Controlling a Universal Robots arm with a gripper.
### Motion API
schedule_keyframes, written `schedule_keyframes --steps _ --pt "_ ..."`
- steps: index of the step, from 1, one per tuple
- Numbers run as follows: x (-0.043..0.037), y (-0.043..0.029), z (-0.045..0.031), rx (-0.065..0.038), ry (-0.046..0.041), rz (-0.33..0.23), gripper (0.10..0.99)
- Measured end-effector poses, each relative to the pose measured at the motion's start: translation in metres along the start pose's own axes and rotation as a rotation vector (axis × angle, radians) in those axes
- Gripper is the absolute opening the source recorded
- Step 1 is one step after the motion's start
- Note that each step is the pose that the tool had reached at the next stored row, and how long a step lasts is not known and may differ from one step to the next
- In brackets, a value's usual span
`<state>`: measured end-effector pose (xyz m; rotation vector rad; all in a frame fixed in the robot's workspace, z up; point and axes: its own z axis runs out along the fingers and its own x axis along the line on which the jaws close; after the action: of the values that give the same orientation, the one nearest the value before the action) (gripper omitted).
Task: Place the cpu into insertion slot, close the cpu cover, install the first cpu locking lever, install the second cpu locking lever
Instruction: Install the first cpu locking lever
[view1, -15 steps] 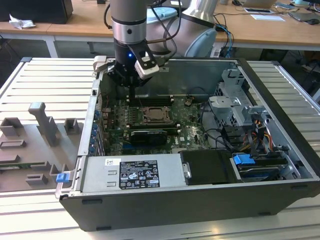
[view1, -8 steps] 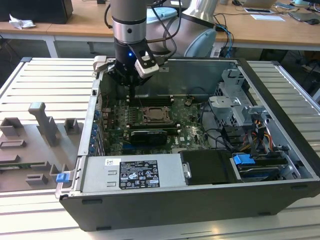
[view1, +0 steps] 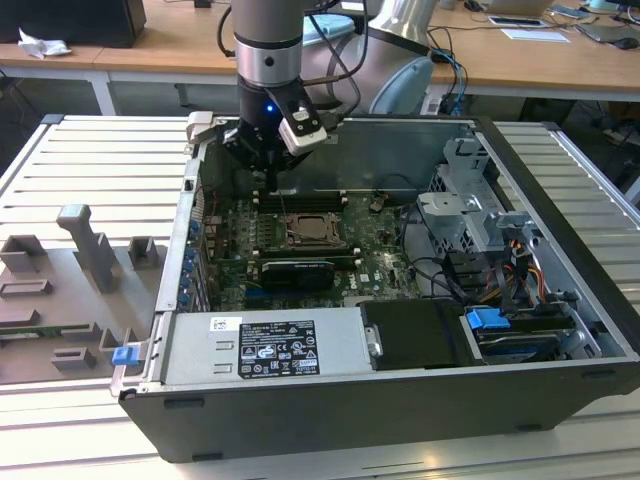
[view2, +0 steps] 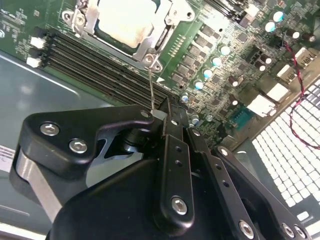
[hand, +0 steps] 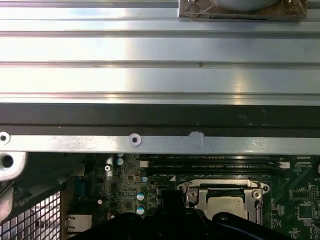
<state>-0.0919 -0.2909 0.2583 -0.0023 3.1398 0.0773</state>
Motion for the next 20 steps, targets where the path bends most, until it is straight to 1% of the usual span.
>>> schedule_keyframes --steps 2,20 --pt "-0.0020 0.0000 0.0002 0.000 0.0000 0.000 0.106" --pt "-0.0055 0.0000 0.0006 0.000 0.0000 0.000 0.106"
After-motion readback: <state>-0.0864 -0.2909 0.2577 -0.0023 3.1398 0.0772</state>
